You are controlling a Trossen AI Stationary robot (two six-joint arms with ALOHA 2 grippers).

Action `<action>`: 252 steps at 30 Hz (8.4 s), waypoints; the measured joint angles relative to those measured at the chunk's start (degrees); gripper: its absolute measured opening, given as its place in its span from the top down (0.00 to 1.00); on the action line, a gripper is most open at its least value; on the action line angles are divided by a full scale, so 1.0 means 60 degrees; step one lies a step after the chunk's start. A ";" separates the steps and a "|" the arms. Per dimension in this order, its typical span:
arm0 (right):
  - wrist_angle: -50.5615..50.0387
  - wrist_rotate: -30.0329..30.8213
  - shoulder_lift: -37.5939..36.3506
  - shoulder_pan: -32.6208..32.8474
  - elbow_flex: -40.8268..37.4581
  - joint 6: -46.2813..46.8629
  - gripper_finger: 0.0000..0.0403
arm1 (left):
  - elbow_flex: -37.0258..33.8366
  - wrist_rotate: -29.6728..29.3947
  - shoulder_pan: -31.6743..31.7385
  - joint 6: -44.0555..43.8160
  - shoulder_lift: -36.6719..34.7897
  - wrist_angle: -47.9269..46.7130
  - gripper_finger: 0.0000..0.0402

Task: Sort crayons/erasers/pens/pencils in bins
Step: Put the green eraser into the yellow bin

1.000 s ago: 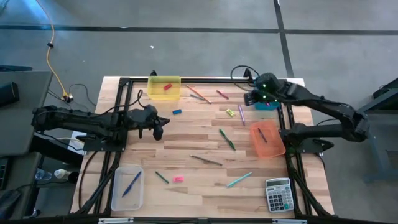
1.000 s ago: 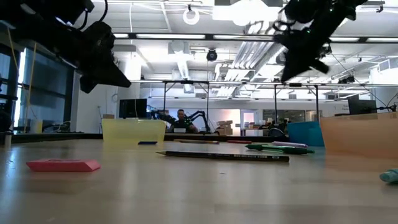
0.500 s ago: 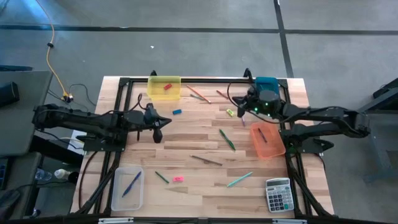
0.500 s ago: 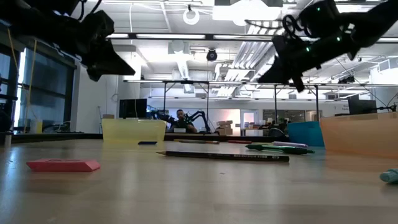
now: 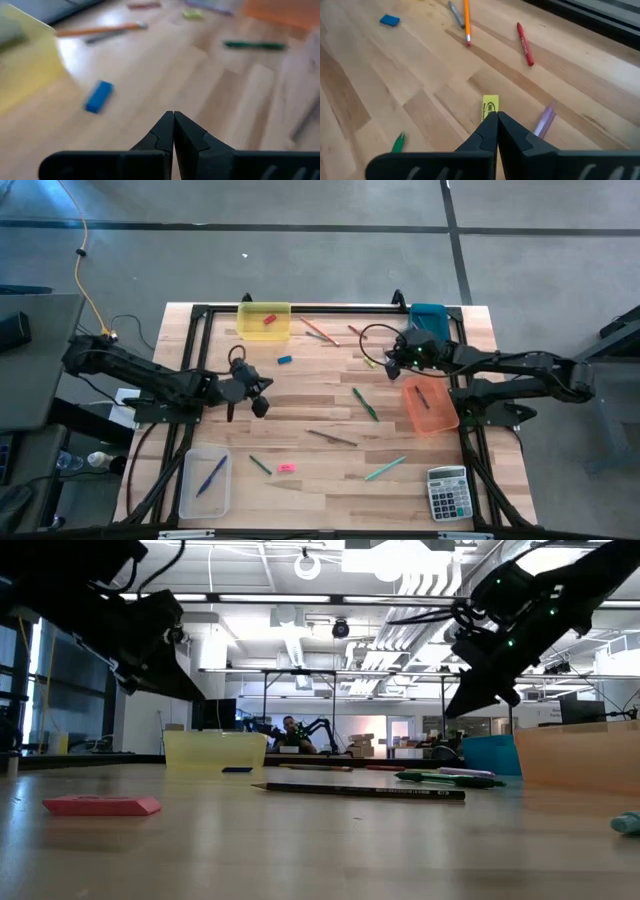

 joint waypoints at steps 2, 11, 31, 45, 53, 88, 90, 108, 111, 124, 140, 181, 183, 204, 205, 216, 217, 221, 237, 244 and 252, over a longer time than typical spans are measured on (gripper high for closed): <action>-0.0089 -0.0003 0.0000 0.0095 0.0179 -0.0005 1.00 | 0.0000 0.0982 0.0078 0.0221 0.0138 0.0204 1.00; -0.0519 -0.0161 0.0262 0.0518 0.0864 0.0994 1.00 | 0.0000 0.2450 0.0564 0.0191 0.0265 0.0357 1.00; 0.0683 0.0559 0.3907 0.0604 0.0868 0.1300 0.44 | 0.0000 0.1213 0.2563 0.0202 0.0265 0.2209 1.00; 0.1951 0.1151 0.5280 0.0604 0.0906 0.0971 0.59 | 0.0000 0.0927 0.2061 0.0776 0.0265 0.2239 1.00; 0.2303 0.0793 0.5233 0.0581 0.0872 0.2366 0.84 | -0.0004 0.1657 0.2515 -0.1042 0.0265 0.2265 1.00; 0.0446 0.0350 0.4040 0.3496 0.5640 -0.1146 0.96 | 0.0000 0.5501 0.2855 -0.8481 0.0283 0.5160 0.62; -0.1227 0.1067 0.4040 0.3496 0.5980 -0.0546 0.96 | 0.0000 0.5481 0.2823 -0.8409 0.0283 0.5155 0.62; -0.3811 -0.0527 0.6442 0.1013 0.5316 0.0276 0.49 | 0.0000 0.5499 0.2986 -0.7671 0.0283 0.5053 0.62; -0.3874 -0.0673 0.6887 0.0888 0.5316 0.0254 0.47 | 0.0000 0.5499 0.2986 -0.7619 0.0283 0.5079 0.62; -0.3952 -0.1109 0.7283 0.0610 0.5344 0.0239 0.67 | 0.0000 0.5268 0.2990 -0.7630 0.0283 0.5081 0.62; -0.4005 -0.2832 0.7034 0.0724 0.6296 0.0323 0.89 | 0.0000 0.4992 0.2990 -0.7799 0.0283 0.4728 0.62; -0.3736 -0.1454 0.6943 0.2958 0.9855 -0.0746 0.89 | 0.0696 0.4996 0.3030 -0.9370 0.2396 0.7090 0.62; -0.3732 -0.1437 0.6943 0.3009 0.9855 -0.0800 0.89 | 0.0696 0.5031 0.3030 -0.9382 0.2396 0.7059 0.62; -0.3302 -0.1193 0.6943 0.3279 0.9844 -0.0756 0.89 | 0.0696 0.5550 0.3026 -0.8640 0.2503 0.7012 0.84; -0.3302 -0.1193 0.6943 0.3290 0.9844 -0.0744 0.89 | 0.0696 0.5546 0.3026 -0.8572 0.2533 0.7020 0.85; -0.3393 -0.1180 0.6903 0.3061 0.9837 -0.1807 0.70 | 0.0688 0.5229 0.3475 -0.4527 0.2686 0.6953 0.98; -0.3426 -0.1347 0.6903 0.2970 0.9837 -0.2150 0.69 | 0.0686 0.5060 0.3543 -0.4058 0.2618 0.6930 0.98; -0.3563 -0.2617 0.6903 0.2512 0.9837 -0.3277 0.73 | 0.0685 0.3758 0.3606 -0.2642 0.2344 0.6993 0.98; 0.0344 -0.4369 0.6900 0.0582 0.8483 -0.5100 1.00 | 0.2306 0.0075 0.4284 -0.0254 0.1536 0.1884 0.99; 0.3658 -0.3500 0.6900 0.0860 0.7385 -0.3190 1.00 | 0.2306 0.0661 0.6197 0.0471 0.1543 0.0038 0.99; 0.4746 -0.0168 0.6900 0.2274 0.7287 -0.2065 1.00 | 0.2306 0.3412 0.8772 0.2051 0.1757 0.0106 0.99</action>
